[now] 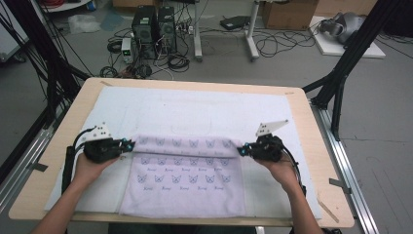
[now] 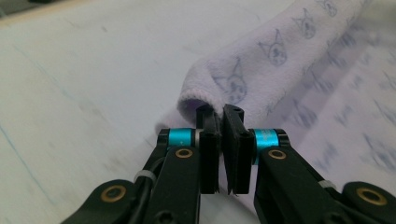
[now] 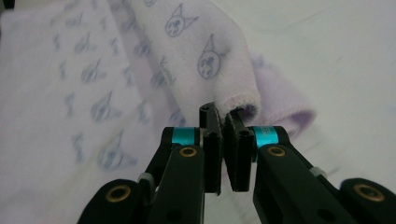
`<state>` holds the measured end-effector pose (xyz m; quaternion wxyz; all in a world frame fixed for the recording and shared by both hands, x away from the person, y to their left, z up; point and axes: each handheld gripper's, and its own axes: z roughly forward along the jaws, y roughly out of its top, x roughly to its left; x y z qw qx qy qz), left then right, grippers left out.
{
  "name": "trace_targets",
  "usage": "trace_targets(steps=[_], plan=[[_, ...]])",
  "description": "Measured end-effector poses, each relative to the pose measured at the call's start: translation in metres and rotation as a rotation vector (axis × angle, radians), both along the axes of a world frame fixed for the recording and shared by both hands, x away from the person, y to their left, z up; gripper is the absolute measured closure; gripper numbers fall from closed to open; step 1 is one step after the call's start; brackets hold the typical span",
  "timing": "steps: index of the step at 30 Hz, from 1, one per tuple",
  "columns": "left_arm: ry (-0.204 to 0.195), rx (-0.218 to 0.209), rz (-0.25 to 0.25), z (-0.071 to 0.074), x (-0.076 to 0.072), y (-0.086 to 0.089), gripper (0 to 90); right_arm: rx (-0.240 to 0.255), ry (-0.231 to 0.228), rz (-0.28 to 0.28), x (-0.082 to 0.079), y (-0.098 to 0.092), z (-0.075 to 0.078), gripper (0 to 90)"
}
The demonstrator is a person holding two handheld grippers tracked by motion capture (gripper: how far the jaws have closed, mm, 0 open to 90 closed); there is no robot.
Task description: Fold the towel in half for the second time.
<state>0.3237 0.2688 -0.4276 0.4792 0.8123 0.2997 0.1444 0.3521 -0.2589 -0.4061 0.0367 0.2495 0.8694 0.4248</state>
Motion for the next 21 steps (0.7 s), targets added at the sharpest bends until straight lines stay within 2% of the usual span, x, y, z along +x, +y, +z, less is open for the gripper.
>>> trace_targets(steps=[1,3,4,5,6,9,10,12,13,17,21], plan=[[0.012,0.017,-0.011,-0.004,-0.006,0.001,83.1,-0.004,-0.006,0.007,-0.007,-0.001,-0.005,85.6],[0.036,0.069,-0.038,-0.009,-0.015,0.003,79.1,-0.029,0.009,0.007,-0.017,-0.004,-0.013,78.1],[0.052,0.081,-0.050,-0.010,-0.018,0.004,74.7,-0.040,0.018,0.006,-0.020,-0.006,-0.015,73.0],[0.066,0.093,-0.060,-0.010,-0.019,0.004,67.9,-0.030,0.025,0.001,-0.021,-0.008,-0.015,67.2],[0.071,0.096,-0.066,-0.009,-0.019,0.004,62.5,-0.013,0.021,-0.012,-0.022,-0.010,-0.014,61.0],[0.076,0.079,-0.073,0.000,-0.014,0.000,51.0,0.002,-0.012,-0.028,-0.020,-0.010,-0.006,50.1],[0.075,0.075,-0.071,0.002,-0.013,-0.002,48.0,0.014,-0.014,-0.021,-0.019,-0.008,-0.004,49.6],[0.076,0.062,-0.076,0.007,-0.009,-0.005,43.9,-0.001,-0.038,-0.012,-0.018,-0.002,0.000,44.6],[0.076,0.057,-0.077,0.009,-0.009,-0.006,41.8,0.010,-0.033,-0.003,-0.018,-0.001,0.002,44.3],[0.076,0.048,-0.102,0.013,-0.013,-0.007,39.8,0.035,-0.025,0.050,-0.023,0.005,0.005,41.9],[0.088,0.061,-0.128,0.008,-0.019,-0.011,39.8,0.022,-0.026,0.086,-0.028,0.015,0.000,43.6]])
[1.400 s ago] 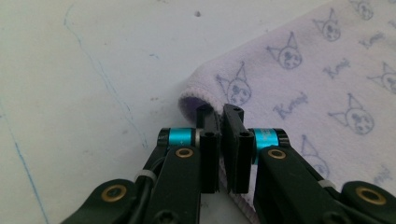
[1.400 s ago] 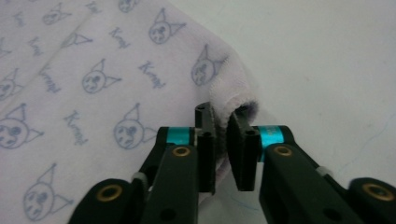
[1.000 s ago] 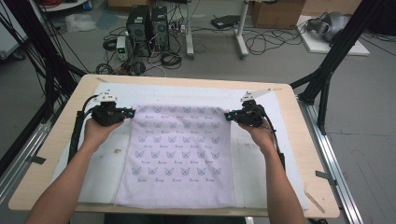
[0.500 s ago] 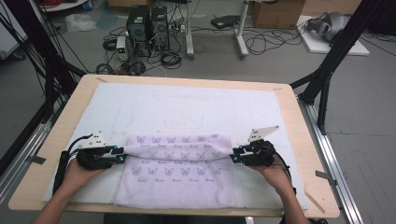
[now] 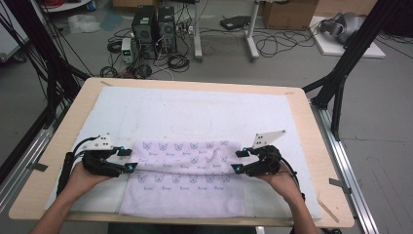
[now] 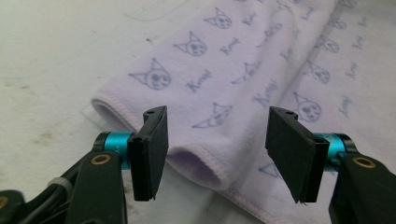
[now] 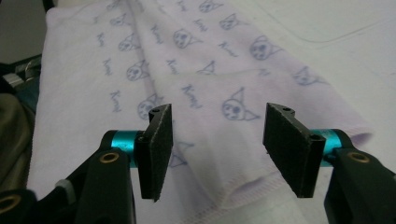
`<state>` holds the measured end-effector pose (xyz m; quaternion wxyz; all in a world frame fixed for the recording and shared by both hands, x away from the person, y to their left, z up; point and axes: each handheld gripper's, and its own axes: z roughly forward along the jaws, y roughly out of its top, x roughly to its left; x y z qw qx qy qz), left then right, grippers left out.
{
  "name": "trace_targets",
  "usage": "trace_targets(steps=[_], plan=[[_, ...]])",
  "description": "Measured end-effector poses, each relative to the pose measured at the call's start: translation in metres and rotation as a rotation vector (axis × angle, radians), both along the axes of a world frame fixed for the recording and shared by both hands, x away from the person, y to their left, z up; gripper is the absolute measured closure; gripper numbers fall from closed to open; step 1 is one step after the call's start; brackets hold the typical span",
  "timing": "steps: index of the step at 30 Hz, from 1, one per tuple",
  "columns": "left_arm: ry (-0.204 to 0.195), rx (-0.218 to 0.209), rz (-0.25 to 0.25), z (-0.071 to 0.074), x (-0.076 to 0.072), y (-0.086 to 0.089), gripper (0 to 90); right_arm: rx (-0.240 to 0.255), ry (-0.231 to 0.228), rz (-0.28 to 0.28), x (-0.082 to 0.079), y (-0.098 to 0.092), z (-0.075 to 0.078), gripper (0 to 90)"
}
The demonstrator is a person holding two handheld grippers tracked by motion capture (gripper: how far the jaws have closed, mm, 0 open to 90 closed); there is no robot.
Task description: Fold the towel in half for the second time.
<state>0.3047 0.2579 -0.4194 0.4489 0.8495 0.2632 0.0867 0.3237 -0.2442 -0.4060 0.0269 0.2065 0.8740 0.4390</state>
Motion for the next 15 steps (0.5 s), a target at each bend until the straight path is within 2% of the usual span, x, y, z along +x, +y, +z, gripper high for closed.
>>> trace_targets(steps=[2,4,5,8,9,10,15], plan=[[-0.002,0.019,-0.008,-0.004,-0.003,-0.003,41.2,-0.027,-0.003,0.014,-0.002,0.005,-0.006,46.1],[-0.002,0.048,-0.008,-0.009,-0.004,-0.003,49.1,-0.070,0.007,0.016,-0.001,0.009,-0.014,51.3],[-0.002,0.067,-0.007,-0.011,-0.004,-0.003,54.8,-0.101,0.015,0.017,0.001,0.010,-0.018,55.5],[0.007,0.083,-0.020,-0.018,-0.003,-0.001,79.0,-0.157,0.045,0.042,0.002,0.013,-0.024,78.1],[0.001,0.078,-0.022,-0.018,-0.004,0.000,81.2,-0.160,0.046,0.053,0.001,0.013,-0.023,83.7],[-0.007,0.083,-0.025,-0.016,-0.005,0.000,82.2,-0.153,0.032,0.064,0.000,0.013,-0.021,84.9],[-0.031,0.051,-0.032,-0.001,-0.015,0.005,81.6,-0.074,0.010,0.077,-0.014,0.002,-0.003,84.7]])
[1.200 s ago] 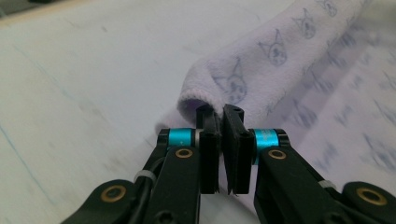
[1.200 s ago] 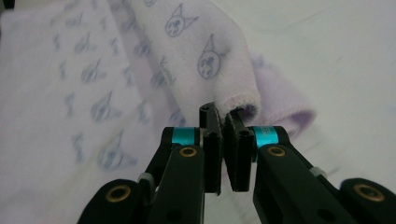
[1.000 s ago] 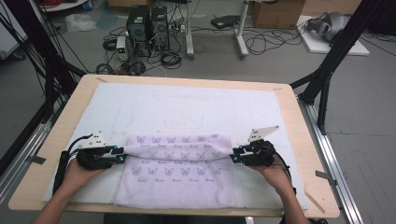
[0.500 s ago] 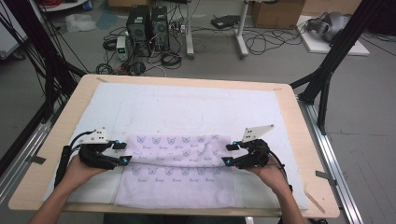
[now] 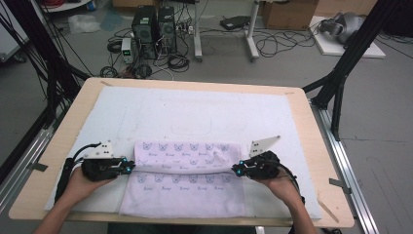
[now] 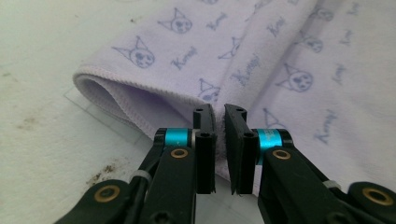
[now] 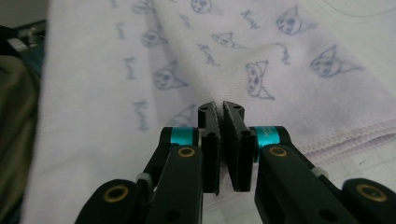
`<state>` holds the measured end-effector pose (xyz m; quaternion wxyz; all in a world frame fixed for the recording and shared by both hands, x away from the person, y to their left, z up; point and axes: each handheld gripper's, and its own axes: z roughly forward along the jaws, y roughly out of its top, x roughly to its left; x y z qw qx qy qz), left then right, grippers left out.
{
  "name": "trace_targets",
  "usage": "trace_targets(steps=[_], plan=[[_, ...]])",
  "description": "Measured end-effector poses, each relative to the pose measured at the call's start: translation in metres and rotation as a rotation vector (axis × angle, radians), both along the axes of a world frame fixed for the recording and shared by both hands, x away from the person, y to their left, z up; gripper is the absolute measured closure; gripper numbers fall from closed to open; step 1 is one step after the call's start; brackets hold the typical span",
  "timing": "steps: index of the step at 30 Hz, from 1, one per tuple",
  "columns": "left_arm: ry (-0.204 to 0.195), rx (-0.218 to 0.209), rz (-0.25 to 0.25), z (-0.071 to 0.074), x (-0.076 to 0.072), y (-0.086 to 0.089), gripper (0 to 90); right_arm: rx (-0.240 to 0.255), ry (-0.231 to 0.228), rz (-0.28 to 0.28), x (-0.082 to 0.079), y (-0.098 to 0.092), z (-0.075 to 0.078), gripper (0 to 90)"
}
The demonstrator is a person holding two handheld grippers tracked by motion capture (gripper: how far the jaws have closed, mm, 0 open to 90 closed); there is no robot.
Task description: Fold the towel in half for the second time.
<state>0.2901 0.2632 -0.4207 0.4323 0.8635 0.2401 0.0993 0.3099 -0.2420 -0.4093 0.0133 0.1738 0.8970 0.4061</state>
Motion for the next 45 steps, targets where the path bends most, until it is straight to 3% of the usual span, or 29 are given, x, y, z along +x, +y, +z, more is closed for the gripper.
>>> trace_targets(steps=[1,3,7,9,12,14,16,19,20,21,23,27,30,35,40,43,45], plan=[[-0.004,-0.004,0.010,0.003,-0.002,0.003,78.3,0.014,0.007,0.014,-0.004,-0.003,0.002,81.5],[-0.003,-0.011,0.055,0.008,-0.005,0.012,61.9,0.035,0.001,0.014,-0.014,-0.007,0.006,72.0],[-0.010,-0.032,0.072,0.014,-0.008,0.018,55.9,0.089,-0.021,-0.001,-0.018,-0.011,0.012,65.8],[-0.018,-0.031,0.059,0.015,-0.007,0.012,56.7,0.098,-0.025,-0.011,-0.014,-0.006,0.012,65.2],[-0.022,-0.037,0.021,0.011,-0.002,0.000,60.7,0.073,-0.016,-0.003,-0.007,0.005,0.006,63.9],[-0.002,-0.041,0.006,0.005,0.003,-0.007,61.2,0.037,-0.013,0.007,-0.004,0.012,0.001,62.8],[0.014,-0.018,-0.011,-0.002,0.006,-0.012,61.8,0.024,0.008,0.024,-0.004,0.017,-0.003,62.2],[0.046,0.030,0.004,-0.015,0.012,-0.010,61.4,0.001,0.008,0.010,-0.005,0.015,-0.012,62.3],[0.057,0.026,0.007,-0.019,0.013,-0.008,60.1,-0.006,0.006,-0.005,-0.004,0.013,-0.016,62.4],[0.052,0.003,0.009,-0.020,0.012,-0.006,59.8,-0.009,0.015,-0.014,-0.004,0.010,-0.019,62.5],[0.031,0.018,0.013,-0.020,0.009,-0.007,60.1,-0.011,0.032,-0.025,-0.004,0.007,-0.026,64.2],[0.014,0.049,0.001,-0.016,0.008,-0.012,84.0,-0.015,0.022,-0.008,-0.003,0.007,-0.028,84.0],[0.004,0.033,0.013,-0.008,0.006,-0.011,85.9,-0.008,0.020,-0.013,-0.003,0.005,-0.023,86.4],[-0.034,-0.016,0.014,0.016,-0.009,-0.007,86.4,0.049,-0.023,-0.029,-0.008,-0.006,-0.001,87.3],[-0.063,-0.032,-0.018,0.033,-0.041,-0.004,86.5,0.089,-0.065,-0.004,-0.029,-0.015,0.021,87.4],[-0.058,-0.036,-0.062,0.032,-0.069,-0.004,86.4,0.101,-0.052,0.042,-0.053,-0.018,0.023,87.1],[-0.041,-0.044,-0.089,0.028,-0.081,-0.004,83.8,0.125,-0.024,0.090,-0.067,-0.019,0.020,81.6]])
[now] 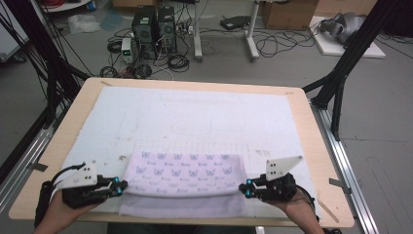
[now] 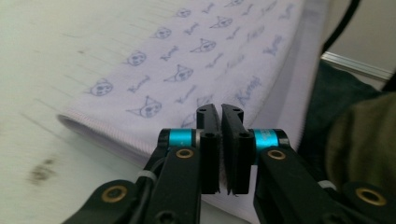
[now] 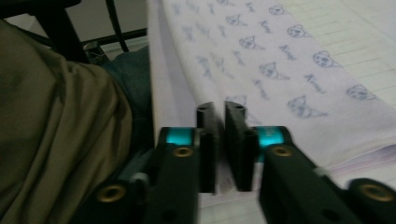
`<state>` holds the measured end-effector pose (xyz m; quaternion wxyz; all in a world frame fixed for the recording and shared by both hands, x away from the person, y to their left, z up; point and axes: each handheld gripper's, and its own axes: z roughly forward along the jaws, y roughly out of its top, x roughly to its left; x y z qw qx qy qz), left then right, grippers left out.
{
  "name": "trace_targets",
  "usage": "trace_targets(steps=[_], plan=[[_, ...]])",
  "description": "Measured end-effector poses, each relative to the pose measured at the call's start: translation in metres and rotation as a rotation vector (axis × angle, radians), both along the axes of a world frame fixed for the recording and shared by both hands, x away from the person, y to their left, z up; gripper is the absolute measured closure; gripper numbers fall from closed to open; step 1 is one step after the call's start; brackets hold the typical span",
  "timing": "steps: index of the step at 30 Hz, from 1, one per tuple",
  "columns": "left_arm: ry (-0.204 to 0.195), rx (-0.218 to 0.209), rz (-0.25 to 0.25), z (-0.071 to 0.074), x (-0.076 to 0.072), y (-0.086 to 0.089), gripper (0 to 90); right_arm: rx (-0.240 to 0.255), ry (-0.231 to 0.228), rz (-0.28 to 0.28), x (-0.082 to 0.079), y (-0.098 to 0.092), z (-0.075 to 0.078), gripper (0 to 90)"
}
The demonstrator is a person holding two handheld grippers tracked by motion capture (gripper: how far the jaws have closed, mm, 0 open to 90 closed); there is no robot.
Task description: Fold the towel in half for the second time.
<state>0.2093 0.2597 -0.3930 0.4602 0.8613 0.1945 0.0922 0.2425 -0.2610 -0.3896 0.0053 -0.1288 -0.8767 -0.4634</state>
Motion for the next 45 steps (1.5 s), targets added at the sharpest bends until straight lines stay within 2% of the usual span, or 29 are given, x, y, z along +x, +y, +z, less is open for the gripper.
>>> trace_targets(steps=[2,3,6,9,11,14,16,18,19,21,23,26,28,29,31,32,33,35,40,43,45], plan=[[0.003,0.004,0.011,-0.005,-0.003,-0.001,69.2,-0.006,0.000,-0.009,-0.006,-0.001,-0.003,73.9],[0.005,0.005,0.011,-0.007,-0.001,-0.002,66.3,-0.009,-0.003,-0.031,-0.005,-0.002,-0.005,71.4],[0.029,0.012,0.011,-0.014,0.006,-0.004,60.9,-0.007,0.003,-0.048,0.002,-0.001,-0.010,67.2],[0.055,0.042,-0.021,-0.025,0.010,-0.009,59.7,-0.021,0.025,-0.027,0.006,0.006,-0.020,64.3],[0.077,0.062,-0.046,-0.032,0.009,-0.012,59.7,-0.043,0.041,-0.006,0.004,0.012,-0.028,63.6],[0.095,0.103,-0.070,-0.043,0.007,-0.018,65.0,-0.062,0.068,0.014,0.002,0.016,-0.042,65.4],[0.101,0.092,-0.049,-0.046,0.006,-0.019,68.9,-0.086,0.075,0.015,0.001,0.018,-0.049,70.8],[0.099,0.091,-0.033,-0.044,0.007,-0.019,77.3,-0.092,0.097,0.018,0.001,0.020,-0.052,80.8],[0.094,0.089,-0.034,-0.043,0.007,-0.018,85.1,-0.098,0.094,0.022,0.001,0.021,-0.052,86.9],[0.082,0.085,-0.021,-0.039,0.006,-0.017,87.4,-0.100,0.088,0.032,0.002,0.022,-0.050,89.9],[0.065,0.071,-0.011,-0.032,0.004,-0.014,87.8,-0.093,0.080,0.032,0.000,0.020,-0.045,90.0],[0.057,0.030,-0.020,-0.021,-0.004,-0.011,87.8,-0.029,0.065,0.026,-0.005,0.012,-0.034,90.0],[0.067,0.018,-0.041,-0.018,-0.007,-0.011,86.2,-0.031,0.068,0.023,-0.006,0.008,-0.030,89.6],[0.065,0.015,-0.035,-0.017,-0.006,-0.011,80.5,-0.037,0.073,0.024,-0.005,0.007,-0.029,89.3],[0.062,0.022,-0.009,-0.016,0.000,-0.010,65.4,-0.021,0.072,-0.008,0.002,0.006,-0.027,75.5],[0.051,0.024,0.014,-0.016,0.003,-0.009,61.9,-0.019,0.078,-0.024,0.007,0.006,-0.026,74.2],[0.044,0.024,0.032,-0.015,0.008,-0.009,59.0,-0.017,0.070,-0.040,0.012,0.006,-0.025,69.1],[0.024,0.024,0.067,-0.014,0.020,-0.008,57.2,-0.035,0.056,-0.077,0.025,0.008,-0.023,65.6],[-0.010,-0.017,0.210,-0.013,0.058,-0.003,54.8,-0.077,0.015,-0.201,0.058,0.011,-0.021,54.4],[0.012,-0.018,0.261,-0.019,0.083,-0.002,52.6,-0.096,-0.002,-0.241,0.074,0.012,-0.025,51.8],[0.046,-0.008,0.284,-0.025,0.097,-0.003,50.0,-0.099,0.007,-0.251,0.084,0.013,-0.029,50.5]])
